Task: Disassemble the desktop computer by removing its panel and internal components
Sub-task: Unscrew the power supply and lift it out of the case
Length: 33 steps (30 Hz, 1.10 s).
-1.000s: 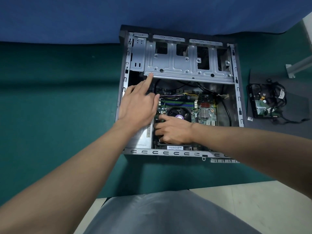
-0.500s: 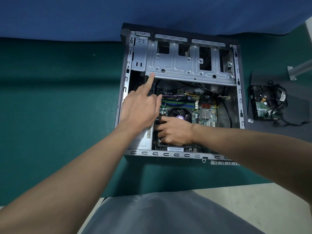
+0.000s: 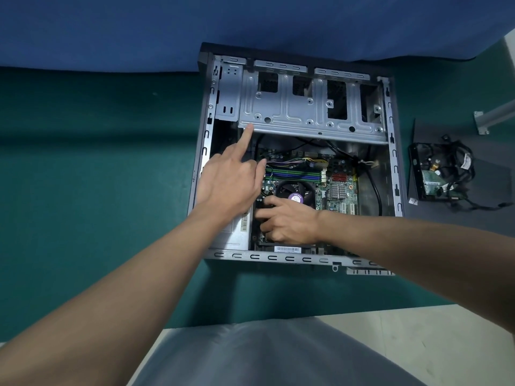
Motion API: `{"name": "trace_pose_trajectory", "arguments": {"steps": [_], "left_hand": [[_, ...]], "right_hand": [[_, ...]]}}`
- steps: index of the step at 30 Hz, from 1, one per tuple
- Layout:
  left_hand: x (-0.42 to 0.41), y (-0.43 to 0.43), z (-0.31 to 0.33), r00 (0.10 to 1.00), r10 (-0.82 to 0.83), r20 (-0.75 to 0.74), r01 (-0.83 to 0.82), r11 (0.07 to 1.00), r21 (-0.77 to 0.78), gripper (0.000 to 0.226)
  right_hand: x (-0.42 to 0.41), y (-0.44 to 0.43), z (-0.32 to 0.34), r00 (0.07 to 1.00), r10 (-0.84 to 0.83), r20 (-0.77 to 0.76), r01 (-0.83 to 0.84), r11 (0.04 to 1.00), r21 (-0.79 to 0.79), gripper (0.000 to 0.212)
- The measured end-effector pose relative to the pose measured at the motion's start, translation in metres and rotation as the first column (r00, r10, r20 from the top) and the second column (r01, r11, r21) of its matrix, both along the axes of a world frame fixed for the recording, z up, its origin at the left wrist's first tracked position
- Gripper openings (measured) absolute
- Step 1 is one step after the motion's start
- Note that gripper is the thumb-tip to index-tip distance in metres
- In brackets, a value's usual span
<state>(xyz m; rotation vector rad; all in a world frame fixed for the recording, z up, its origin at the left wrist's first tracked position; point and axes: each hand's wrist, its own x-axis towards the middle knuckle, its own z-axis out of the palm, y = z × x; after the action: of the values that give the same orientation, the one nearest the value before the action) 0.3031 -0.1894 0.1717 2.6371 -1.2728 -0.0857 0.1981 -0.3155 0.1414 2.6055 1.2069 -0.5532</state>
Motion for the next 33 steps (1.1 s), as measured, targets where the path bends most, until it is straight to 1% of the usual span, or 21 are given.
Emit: {"name": "trace_pose_trajectory", "arguments": {"steps": [3,6,8,11,13,16,19,21,24,27,28,30,31,33], "left_hand": [[0.001,-0.001,-0.002,1.000,0.004,-0.009,-0.004,1.000,-0.014,0.056],[0.000,0.000,-0.002,1.000,0.001,0.001,-0.001,1.000,-0.009,0.057],[0.000,0.000,0.000,1.000,-0.006,0.014,0.006,1.000,0.004,0.059],[0.000,0.000,0.000,1.000,-0.006,0.008,0.006,1.000,0.016,0.059],[0.001,-0.001,0.000,1.000,0.003,-0.005,-0.003,1.000,0.016,0.059],[0.002,-0.001,0.001,1.000,0.010,-0.001,-0.010,0.999,0.038,0.060],[0.001,-0.001,0.003,1.000,0.008,-0.006,-0.007,0.999,0.050,0.061],[0.001,-0.002,0.002,1.000,0.014,-0.019,-0.013,0.999,0.041,0.060],[0.002,-0.002,0.001,1.000,0.012,-0.014,-0.011,0.999,0.038,0.060],[0.002,-0.001,0.000,1.000,0.001,-0.015,0.000,0.999,0.039,0.061],[0.002,-0.001,-0.001,1.000,-0.007,-0.011,0.007,0.999,0.035,0.061],[0.003,0.000,-0.002,1.000,-0.021,0.006,0.021,1.000,0.010,0.061],[0.004,0.001,-0.002,1.000,-0.023,0.007,0.023,1.000,-0.008,0.061],[0.004,0.001,-0.003,1.000,-0.018,-0.004,0.018,0.999,-0.031,0.061]], "right_hand": [[0.007,-0.002,-0.002,1.000,-0.007,-0.024,0.008,1.000,0.025,0.019],[-0.001,-0.001,-0.004,0.997,-0.069,0.028,0.068,0.997,0.044,0.020],[-0.006,0.002,-0.003,0.996,-0.071,0.051,0.070,0.997,0.034,0.019],[0.001,0.002,0.003,0.999,-0.040,0.004,0.040,0.998,0.052,0.018],[0.006,0.001,0.002,0.997,-0.067,-0.029,0.069,0.995,0.073,0.019],[0.000,0.000,-0.002,0.993,-0.118,0.008,0.117,0.989,0.094,0.023],[-0.005,0.003,-0.001,0.995,-0.088,0.037,0.086,0.995,0.054,0.020],[-0.001,0.002,0.002,0.997,-0.067,0.037,0.064,0.994,0.084,0.019],[0.011,0.000,0.006,0.985,-0.173,-0.017,0.174,0.976,0.127,0.023],[0.012,0.001,0.007,0.976,-0.213,-0.052,0.216,0.975,0.056,0.028],[0.010,0.000,0.011,0.970,-0.235,-0.067,0.239,0.969,0.056,0.027],[0.005,-0.006,0.022,0.943,-0.316,-0.100,0.329,0.930,0.163,0.020],[0.002,-0.011,0.028,0.926,-0.362,-0.104,0.376,0.902,0.210,0.022],[0.001,-0.025,0.043,0.871,-0.485,-0.079,0.488,0.836,0.252,0.032]]}}
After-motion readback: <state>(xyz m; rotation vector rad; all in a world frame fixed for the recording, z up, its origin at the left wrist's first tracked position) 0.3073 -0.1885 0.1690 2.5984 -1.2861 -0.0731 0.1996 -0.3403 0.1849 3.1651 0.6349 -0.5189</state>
